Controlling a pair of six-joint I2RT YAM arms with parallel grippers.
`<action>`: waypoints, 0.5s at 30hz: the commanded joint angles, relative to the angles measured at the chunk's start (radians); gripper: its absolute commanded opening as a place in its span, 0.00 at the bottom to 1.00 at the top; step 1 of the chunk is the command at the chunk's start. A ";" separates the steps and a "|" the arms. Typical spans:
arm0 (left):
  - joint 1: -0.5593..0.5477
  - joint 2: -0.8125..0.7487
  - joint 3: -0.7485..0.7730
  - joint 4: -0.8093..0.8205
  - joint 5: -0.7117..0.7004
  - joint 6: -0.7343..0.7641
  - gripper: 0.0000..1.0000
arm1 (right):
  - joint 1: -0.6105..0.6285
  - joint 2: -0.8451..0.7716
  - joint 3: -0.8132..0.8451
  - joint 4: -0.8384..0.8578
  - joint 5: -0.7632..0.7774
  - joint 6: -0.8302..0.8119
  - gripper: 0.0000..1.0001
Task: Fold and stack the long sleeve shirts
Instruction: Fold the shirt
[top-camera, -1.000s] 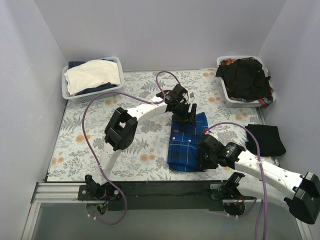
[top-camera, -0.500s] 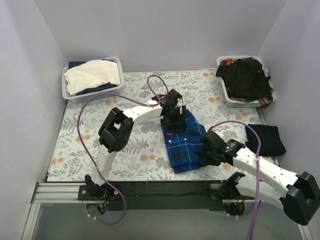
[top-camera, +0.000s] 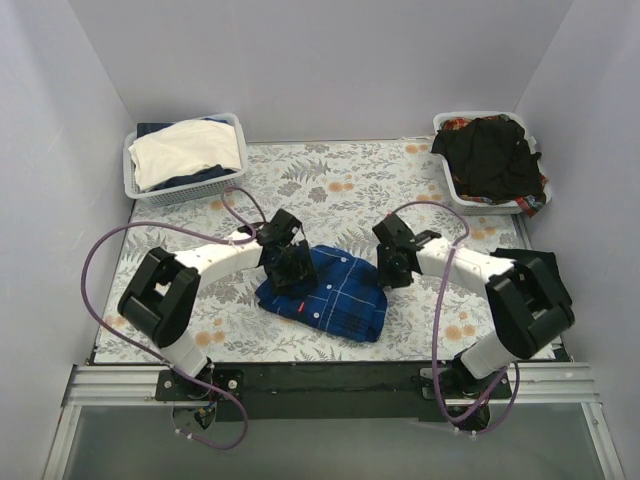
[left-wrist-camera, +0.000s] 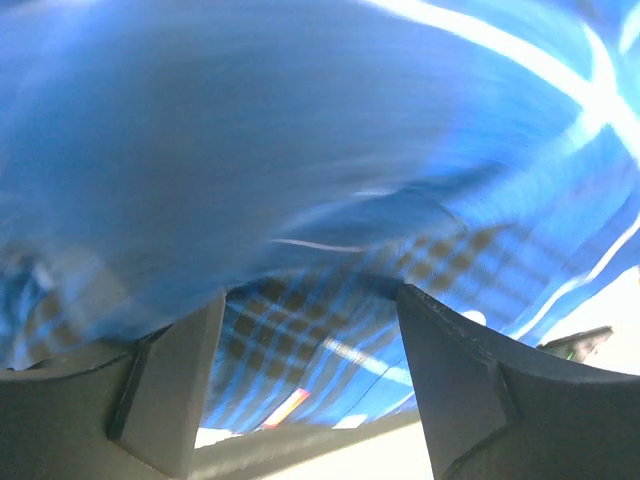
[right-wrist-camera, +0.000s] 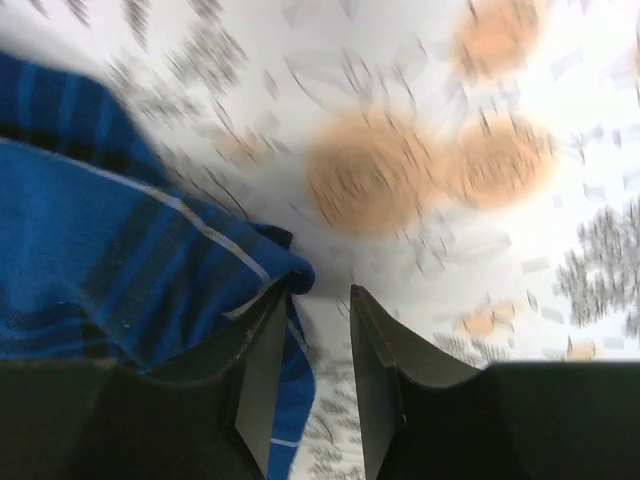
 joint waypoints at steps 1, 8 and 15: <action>-0.014 -0.139 -0.118 -0.069 0.062 -0.022 0.71 | -0.025 0.113 0.181 0.096 -0.054 -0.110 0.41; -0.013 -0.285 0.007 -0.227 -0.073 0.016 0.75 | -0.069 0.184 0.338 0.041 -0.032 -0.172 0.40; 0.015 -0.300 0.203 -0.348 -0.231 0.054 0.79 | -0.115 -0.028 0.223 0.015 -0.100 -0.170 0.63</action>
